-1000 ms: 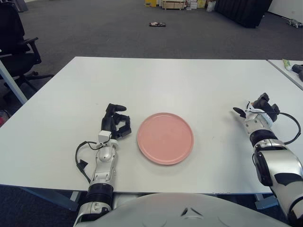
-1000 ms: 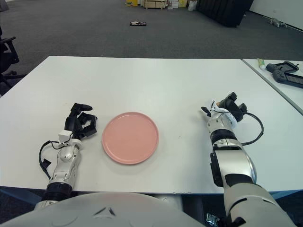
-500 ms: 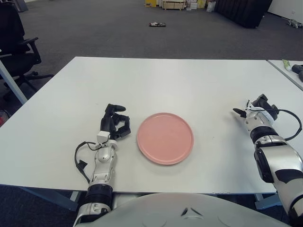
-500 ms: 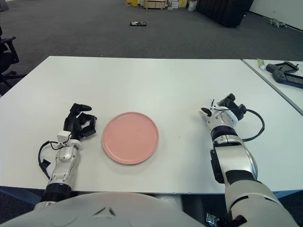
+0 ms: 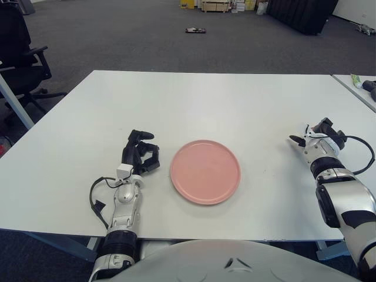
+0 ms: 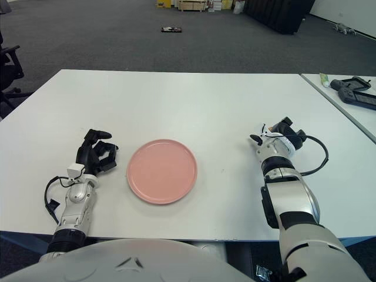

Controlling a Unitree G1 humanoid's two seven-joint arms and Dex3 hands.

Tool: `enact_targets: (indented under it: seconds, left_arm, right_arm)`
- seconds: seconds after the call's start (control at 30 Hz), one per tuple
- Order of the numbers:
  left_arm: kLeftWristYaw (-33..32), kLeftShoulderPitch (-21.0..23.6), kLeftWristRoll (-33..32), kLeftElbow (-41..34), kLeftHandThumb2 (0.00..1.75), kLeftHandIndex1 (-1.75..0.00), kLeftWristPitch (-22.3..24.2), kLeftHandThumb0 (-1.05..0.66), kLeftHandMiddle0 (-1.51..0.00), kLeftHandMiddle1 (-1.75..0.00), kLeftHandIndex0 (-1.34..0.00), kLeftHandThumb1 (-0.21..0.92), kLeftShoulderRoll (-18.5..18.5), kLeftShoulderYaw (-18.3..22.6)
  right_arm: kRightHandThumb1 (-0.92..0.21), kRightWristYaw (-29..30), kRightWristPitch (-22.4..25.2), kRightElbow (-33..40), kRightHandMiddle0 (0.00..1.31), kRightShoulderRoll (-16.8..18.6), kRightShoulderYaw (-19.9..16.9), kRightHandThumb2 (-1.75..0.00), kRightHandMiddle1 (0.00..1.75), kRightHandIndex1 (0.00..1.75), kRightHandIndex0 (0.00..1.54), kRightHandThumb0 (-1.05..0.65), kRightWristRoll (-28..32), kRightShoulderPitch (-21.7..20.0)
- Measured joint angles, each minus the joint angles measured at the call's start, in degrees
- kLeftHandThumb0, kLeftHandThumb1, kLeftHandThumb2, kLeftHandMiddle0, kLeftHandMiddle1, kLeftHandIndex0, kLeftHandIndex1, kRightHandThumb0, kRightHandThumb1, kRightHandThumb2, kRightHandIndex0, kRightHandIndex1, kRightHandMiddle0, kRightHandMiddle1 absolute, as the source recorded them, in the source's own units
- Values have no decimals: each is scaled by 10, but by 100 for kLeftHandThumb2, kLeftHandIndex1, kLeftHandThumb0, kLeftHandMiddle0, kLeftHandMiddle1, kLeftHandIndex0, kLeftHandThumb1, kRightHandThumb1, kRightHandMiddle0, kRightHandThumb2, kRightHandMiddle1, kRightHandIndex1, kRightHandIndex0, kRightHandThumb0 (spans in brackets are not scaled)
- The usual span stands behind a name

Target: Put the apple into the plate.

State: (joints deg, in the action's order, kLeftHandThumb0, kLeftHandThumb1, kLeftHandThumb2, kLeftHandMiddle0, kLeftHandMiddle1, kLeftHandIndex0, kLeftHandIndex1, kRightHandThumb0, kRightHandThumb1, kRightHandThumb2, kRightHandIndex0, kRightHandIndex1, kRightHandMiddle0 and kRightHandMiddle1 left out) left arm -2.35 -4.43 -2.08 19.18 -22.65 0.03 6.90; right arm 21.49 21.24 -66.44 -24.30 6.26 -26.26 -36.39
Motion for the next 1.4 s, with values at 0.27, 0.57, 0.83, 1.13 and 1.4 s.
enact_targets:
  seconds: [0.27, 0.57, 0.83, 1.13, 1.4]
  left_arm:
    - [15, -3, -22, -5, 108, -175, 6, 0, -60, -145, -39, 45, 1, 6]
    - [23, -4, -25, -7, 107, -175, 6, 0, -60, -146, -38, 45, 1, 8]
    - [18, -8, -14, -11, 106, -175, 6, 0, -58, -147, -38, 47, 4, 8]
    - [18, -10, -15, -15, 108, -175, 6, 0, -58, -149, -38, 46, 3, 8]
    - [18, -10, -16, -15, 110, -175, 6, 0, -58, -150, -40, 44, 3, 9]
  right_arm:
    - [-59, 3, 17, 13, 0, 3, -4, -60, 29, 0, 0, -79, 4, 3]
    - [-55, 11, 21, 30, 0, 6, -14, -67, 33, 3, 2, -73, 8, 14]
    - [-37, 59, -32, 41, 25, 10, -50, -104, 162, 140, 13, -58, 35, 36]
    - [-30, 130, -56, 41, 61, 25, -84, -131, 174, 174, 75, -49, 62, 43]
    - [-22, 177, -87, 37, 69, 36, -109, -143, 175, 175, 109, -51, 83, 46]
